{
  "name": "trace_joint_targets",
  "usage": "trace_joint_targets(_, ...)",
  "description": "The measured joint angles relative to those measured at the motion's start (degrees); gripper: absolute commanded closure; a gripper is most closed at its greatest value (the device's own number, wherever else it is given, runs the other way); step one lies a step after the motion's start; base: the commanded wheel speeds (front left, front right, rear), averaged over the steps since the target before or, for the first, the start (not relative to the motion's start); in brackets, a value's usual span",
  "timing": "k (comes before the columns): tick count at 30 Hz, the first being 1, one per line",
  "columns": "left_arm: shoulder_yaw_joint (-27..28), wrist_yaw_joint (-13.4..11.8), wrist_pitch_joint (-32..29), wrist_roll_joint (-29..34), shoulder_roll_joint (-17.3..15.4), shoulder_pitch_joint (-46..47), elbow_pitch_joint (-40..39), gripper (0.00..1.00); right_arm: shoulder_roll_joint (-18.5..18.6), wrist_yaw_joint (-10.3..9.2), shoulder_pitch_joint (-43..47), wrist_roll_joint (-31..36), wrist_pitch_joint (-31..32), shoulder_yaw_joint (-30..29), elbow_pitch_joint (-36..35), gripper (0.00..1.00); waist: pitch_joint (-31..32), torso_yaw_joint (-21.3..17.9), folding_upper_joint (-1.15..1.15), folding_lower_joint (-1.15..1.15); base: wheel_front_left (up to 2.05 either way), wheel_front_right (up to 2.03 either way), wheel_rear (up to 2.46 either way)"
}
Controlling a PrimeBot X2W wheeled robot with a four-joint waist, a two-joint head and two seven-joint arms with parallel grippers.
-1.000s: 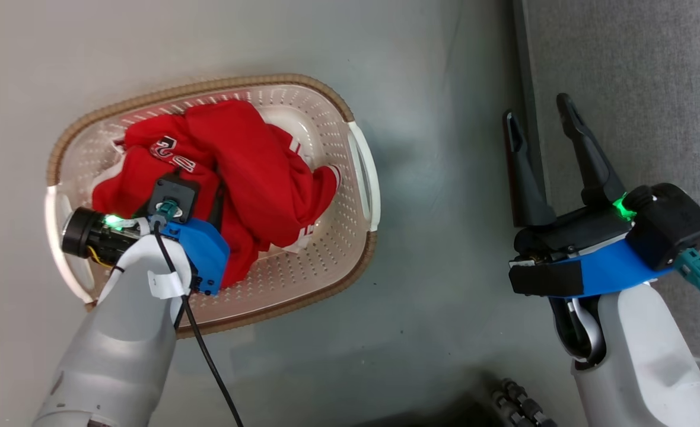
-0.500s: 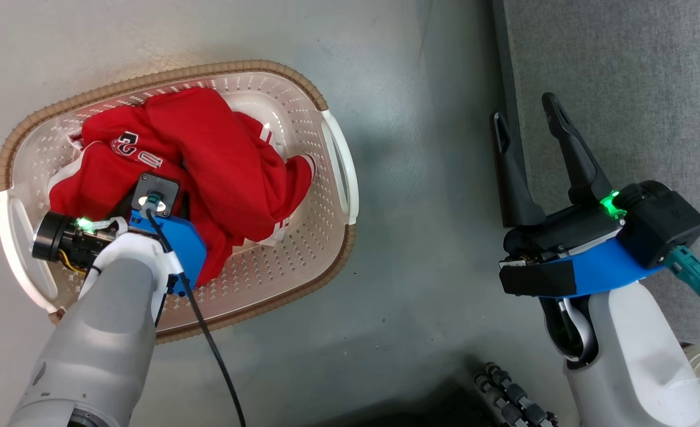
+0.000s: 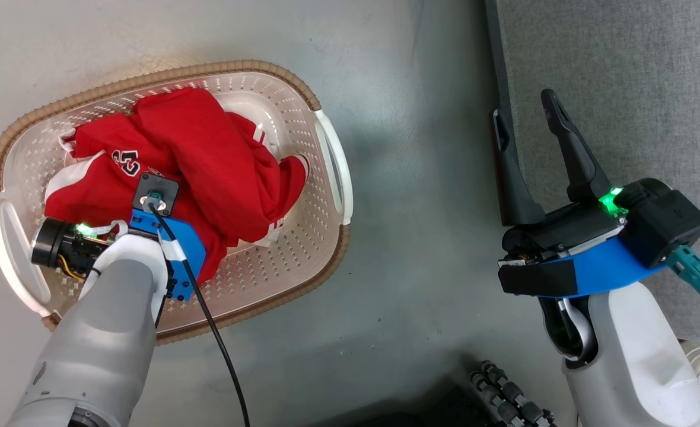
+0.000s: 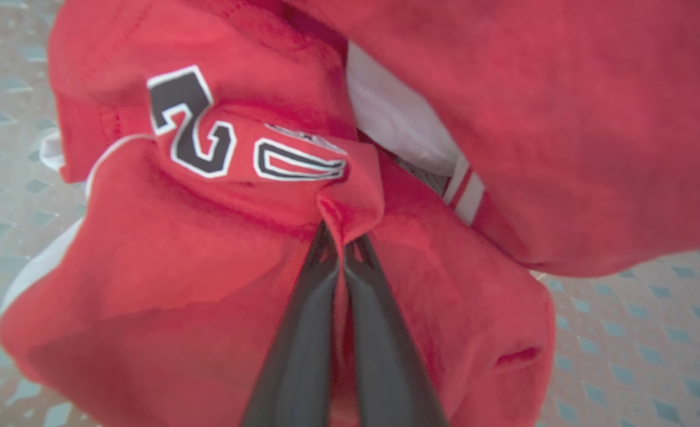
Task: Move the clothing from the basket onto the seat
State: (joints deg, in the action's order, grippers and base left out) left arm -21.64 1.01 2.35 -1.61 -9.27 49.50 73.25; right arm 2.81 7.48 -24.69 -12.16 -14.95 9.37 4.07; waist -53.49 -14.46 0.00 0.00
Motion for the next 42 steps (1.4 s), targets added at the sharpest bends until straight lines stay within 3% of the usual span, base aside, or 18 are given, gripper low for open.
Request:
trace_joint_targets(12,0.09,1.03,0.25,-1.97,-0.55,-0.12,0.31,1.00,0.00,0.01,-0.07,-0.41,-0.01,0.33,0.59,0.00,1.51,-0.69,0.00,0.00,0.00,0.00,0.00)
trace_joint_targets(20,0.13,1.66,2.94,-3.61,0.62,-2.30,0.44,1.00,-0.01,0.00,0.01,0.24,-0.02,0.15,2.35,0.00,6.17,0.03,0.00,0.00,0.00,0.00,0.00)
trace_joint_targets(34,0.34,5.02,10.65,-8.14,4.93,-10.66,0.41,1.00,-0.03,0.00,5.61,3.97,-0.02,-2.43,8.46,0.00,23.96,4.31,0.00,-0.01,0.00,0.00,0.00)
trace_joint_targets(42,-2.12,5.69,12.22,-10.12,6.27,-13.66,-3.21,1.00,-0.04,0.00,10.39,4.67,1.32,-4.43,9.55,0.00,35.55,7.55,0.01,-0.02,0.00,0.00,0.00)
